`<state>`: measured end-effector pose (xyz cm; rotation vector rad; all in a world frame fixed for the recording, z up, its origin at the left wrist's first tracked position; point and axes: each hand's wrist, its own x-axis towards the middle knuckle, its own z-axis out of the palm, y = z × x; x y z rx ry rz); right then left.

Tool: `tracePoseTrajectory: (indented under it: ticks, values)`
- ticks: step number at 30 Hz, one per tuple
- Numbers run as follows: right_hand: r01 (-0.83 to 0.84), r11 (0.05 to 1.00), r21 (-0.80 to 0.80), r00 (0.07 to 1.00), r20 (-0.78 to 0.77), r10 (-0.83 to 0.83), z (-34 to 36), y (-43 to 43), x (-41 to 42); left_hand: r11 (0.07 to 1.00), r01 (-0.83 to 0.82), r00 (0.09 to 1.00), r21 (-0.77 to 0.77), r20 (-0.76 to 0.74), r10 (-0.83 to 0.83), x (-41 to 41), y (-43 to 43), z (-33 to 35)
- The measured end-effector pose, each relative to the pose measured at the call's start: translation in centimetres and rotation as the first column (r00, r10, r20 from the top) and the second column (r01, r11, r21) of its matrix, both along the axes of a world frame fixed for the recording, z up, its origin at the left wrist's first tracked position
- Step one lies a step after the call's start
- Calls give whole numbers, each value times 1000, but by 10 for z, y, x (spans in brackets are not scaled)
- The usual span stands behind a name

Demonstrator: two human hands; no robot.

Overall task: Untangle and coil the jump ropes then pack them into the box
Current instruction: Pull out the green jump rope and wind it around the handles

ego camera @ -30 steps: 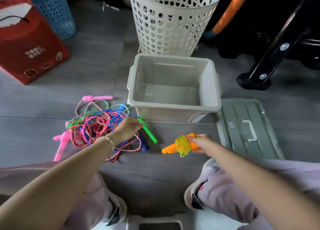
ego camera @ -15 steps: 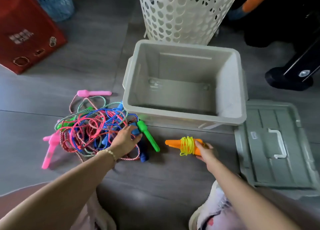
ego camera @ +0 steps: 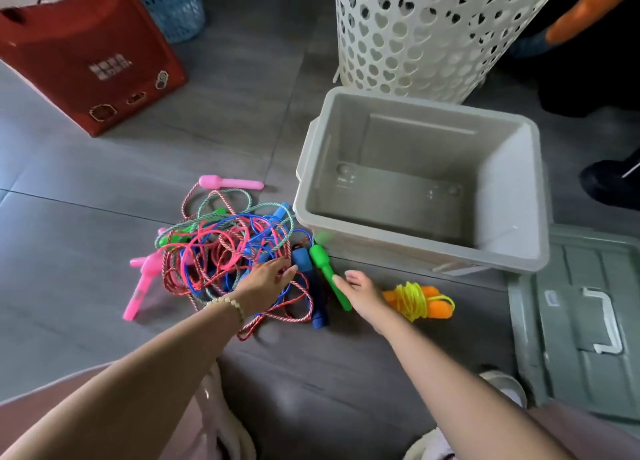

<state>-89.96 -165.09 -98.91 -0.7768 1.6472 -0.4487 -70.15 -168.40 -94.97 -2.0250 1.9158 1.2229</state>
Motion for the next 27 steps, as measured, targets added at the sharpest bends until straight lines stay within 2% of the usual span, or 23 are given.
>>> tracePoseTrajectory:
  ticks: [4, 7, 10, 12, 14, 16, 18, 20, 22, 24, 27]
  values:
    - [-12, 991, 133, 999, -40, 18, -12, 7, 29, 979, -167, 969, 112, -162, 184, -4, 16, -2]
    - [-15, 998, 61, 1000, -14, 16, -10, 7, 48, 933, -237, 921, 270, -243, 304, -6, 15, 4]
    - [-109, 994, 1, 992, 64, 108, 4, 7, 60, 873, -312, 836, 376, -328, 440, -3, 10, 16]
    - [-197, 979, -55, 970, 136, 203, 16, 8, 65, 848, -365, 789, 385, -355, 501, 4, 7, 21]
    - [-261, 958, -122, 942, 187, 280, 34, 6, 70, 860, -400, 758, 319, -413, 505, 14, 0, 34]
    - [-252, 944, -213, 927, 229, 299, 58, -1, 72, 884, -382, 742, 269, -480, 467, 23, -10, 56]
    - [-193, 919, -345, 939, 208, 275, 87, -9, 74, 935, -317, 798, 158, -488, 353, 34, -26, 85]
    - [-92, 886, -454, 962, 188, 196, 123, -20, 76, 984, -176, 896, 10, -412, 164, 46, -42, 123]
    - [-42, 827, -560, 967, 184, 174, 168, -31, 80, 997, 15, 948, -78, -315, -39, 54, -53, 169]
    - [-26, 771, -636, 955, 213, 208, 213, -42, 84, 981, 120, 932, -154, -322, -165, 57, -60, 221]
    - [16, 726, -688, 929, 278, 243, 271, -55, 87, 946, 147, 903, -289, -351, -248, 57, -62, 294]
